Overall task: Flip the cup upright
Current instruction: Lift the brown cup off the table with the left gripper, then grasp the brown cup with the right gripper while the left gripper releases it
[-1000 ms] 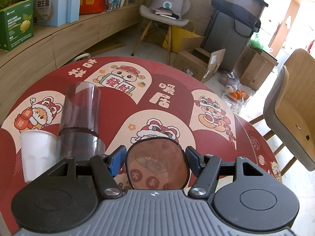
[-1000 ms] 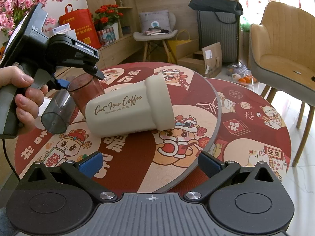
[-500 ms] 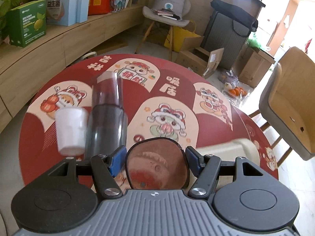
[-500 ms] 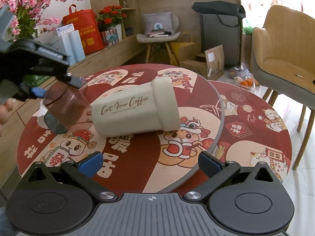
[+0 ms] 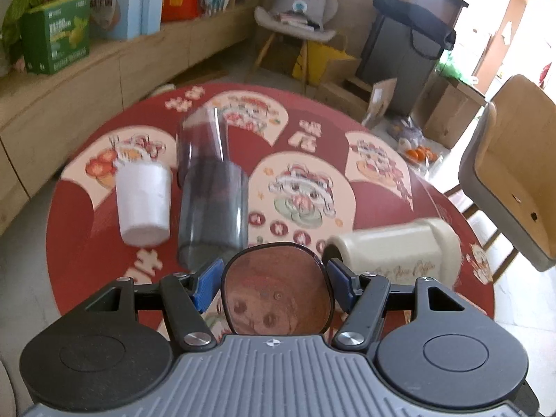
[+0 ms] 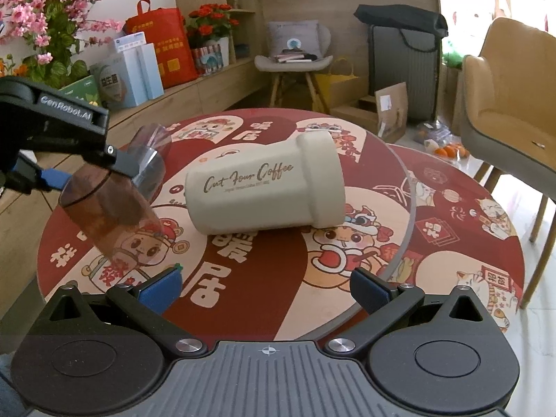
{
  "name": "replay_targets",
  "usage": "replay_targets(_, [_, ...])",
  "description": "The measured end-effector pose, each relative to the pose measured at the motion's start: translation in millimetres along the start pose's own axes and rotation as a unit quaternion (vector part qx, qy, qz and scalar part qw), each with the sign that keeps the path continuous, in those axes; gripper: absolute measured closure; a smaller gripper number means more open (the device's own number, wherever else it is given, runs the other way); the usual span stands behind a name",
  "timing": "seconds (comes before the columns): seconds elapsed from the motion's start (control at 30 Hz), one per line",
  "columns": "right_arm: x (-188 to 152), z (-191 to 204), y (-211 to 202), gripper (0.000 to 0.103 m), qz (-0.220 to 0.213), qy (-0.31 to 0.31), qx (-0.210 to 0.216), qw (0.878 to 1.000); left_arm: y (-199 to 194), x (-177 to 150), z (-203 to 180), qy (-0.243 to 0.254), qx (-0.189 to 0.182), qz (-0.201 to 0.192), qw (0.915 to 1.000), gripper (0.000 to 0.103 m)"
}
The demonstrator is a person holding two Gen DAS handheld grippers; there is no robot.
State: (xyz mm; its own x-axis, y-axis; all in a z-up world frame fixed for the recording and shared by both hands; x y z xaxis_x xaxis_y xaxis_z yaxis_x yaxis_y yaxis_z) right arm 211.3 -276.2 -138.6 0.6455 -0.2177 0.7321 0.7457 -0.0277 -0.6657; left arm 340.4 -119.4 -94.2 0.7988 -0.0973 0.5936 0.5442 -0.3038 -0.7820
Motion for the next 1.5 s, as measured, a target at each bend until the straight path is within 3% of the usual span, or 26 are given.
replay_targets(0.1, [0,-1,1,0.0,0.002,0.0,0.0,1.0,-5,-4,-4,0.019,0.006,-0.033,0.9993,0.035])
replay_targets(0.2, [-1,-1,1,0.0,0.003,-0.003,0.001,1.0,-5,-25,-6,0.027,0.003,-0.027,0.9992,0.035])
replay_targets(0.3, [-3,-2,1,0.0,0.005,-0.004,-0.003,1.0,-17,-45,-7,0.038,-0.005,-0.046,0.9982,0.035])
replay_targets(0.4, [-8,-4,1,0.0,0.012,-0.003,-0.009,1.0,-24,-60,-2,0.017,-0.036,-0.035,0.9986,0.035])
replay_targets(0.57, [-17,-4,2,0.0,0.02,-0.005,-0.027,0.999,-16,-81,14,-0.026,-0.057,-0.003,0.9981,0.036])
replay_targets(0.87, [-25,1,2,0.0,0.031,-0.01,-0.05,0.998,-9,-89,36,-0.068,-0.112,0.013,0.9913,0.037])
replay_targets(1.1, [-11,16,-4,0.0,0.049,0.002,-0.031,0.998,-30,-81,56,-0.066,-0.12,-0.046,0.9895,0.032])
replay_targets(1.27, [13,45,1,0.0,0.066,0.013,-0.006,0.998,-35,-72,84,-0.05,-0.09,-0.062,0.9927,0.029])
replay_targets(1.37, [29,68,7,0.0,0.076,0.012,0.014,0.997,-35,-66,109,-0.052,-0.042,-0.068,0.9954,0.023])
replay_targets(1.5, [40,102,37,0.0,0.126,0.013,0.054,0.99,-33,-60,138,-0.075,-0.011,-0.059,0.9954,0.022])
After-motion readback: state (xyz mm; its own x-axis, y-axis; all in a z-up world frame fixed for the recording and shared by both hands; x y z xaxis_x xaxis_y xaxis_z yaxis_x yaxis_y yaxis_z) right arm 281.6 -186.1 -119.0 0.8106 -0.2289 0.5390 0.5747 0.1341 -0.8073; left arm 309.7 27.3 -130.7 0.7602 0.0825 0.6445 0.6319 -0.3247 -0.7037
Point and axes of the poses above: each gripper's, at about its wrist camera, not at the fingertips, and y roughly the way its jaws point, z to its left, x to its top, the point moved 5 cm from there along y, roughly the way its jaws point, and after that the axes turned 5 degrees about z, right-handed, at the moved point
